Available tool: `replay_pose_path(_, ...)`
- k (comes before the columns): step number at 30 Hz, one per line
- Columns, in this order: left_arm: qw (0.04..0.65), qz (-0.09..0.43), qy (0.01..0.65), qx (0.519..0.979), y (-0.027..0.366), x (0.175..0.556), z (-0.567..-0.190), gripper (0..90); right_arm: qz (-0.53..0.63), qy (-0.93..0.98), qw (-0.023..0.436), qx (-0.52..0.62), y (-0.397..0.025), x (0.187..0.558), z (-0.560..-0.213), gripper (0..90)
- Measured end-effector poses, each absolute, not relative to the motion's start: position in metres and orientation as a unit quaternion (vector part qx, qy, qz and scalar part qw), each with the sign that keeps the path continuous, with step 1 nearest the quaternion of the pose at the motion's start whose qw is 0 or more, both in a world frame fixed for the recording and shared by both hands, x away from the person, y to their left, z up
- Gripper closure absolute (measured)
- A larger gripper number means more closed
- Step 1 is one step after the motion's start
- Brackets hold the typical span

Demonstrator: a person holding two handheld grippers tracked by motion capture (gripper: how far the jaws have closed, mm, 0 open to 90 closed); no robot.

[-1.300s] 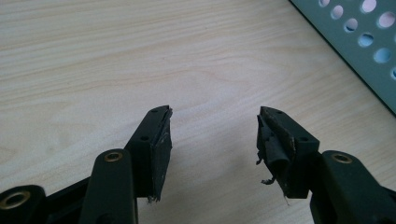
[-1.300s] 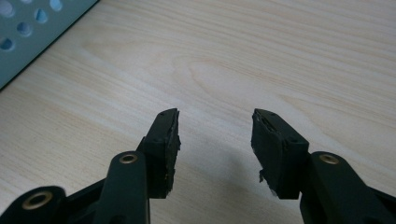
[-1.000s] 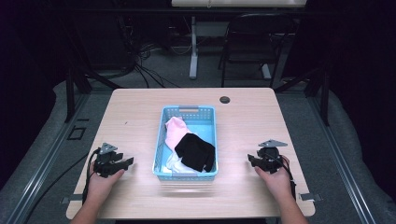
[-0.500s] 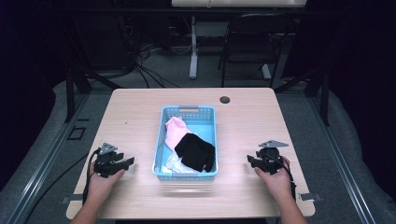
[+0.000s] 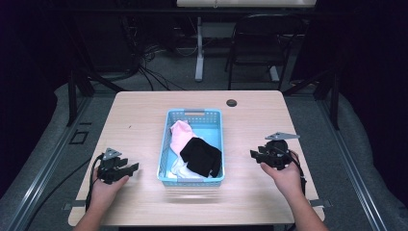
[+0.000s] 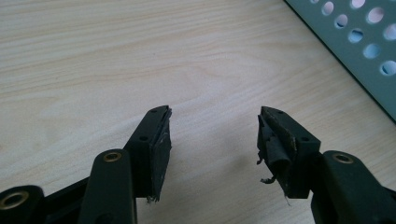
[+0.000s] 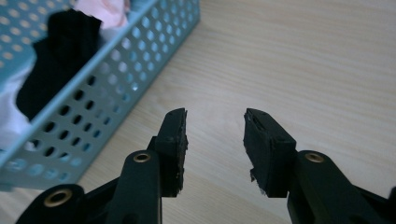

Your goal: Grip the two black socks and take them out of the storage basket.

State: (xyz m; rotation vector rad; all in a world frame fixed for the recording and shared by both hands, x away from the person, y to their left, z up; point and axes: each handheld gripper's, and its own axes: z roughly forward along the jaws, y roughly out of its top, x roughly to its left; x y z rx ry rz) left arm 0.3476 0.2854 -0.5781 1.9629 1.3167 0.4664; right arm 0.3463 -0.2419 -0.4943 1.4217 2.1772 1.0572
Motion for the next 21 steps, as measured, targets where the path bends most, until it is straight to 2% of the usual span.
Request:
replay_pose_path(8,0.356,0.178,0.508,0.764,0.283,0.348,-0.578,44.6,0.365,0.794,0.179,0.453,-0.221,0.347,-0.448,59.3)
replay_pose_path(21,0.358,0.176,0.510,0.762,0.282,0.351,-0.579,44.7,0.329,0.834,0.170,0.409,-0.184,0.361,-0.410,59.4)
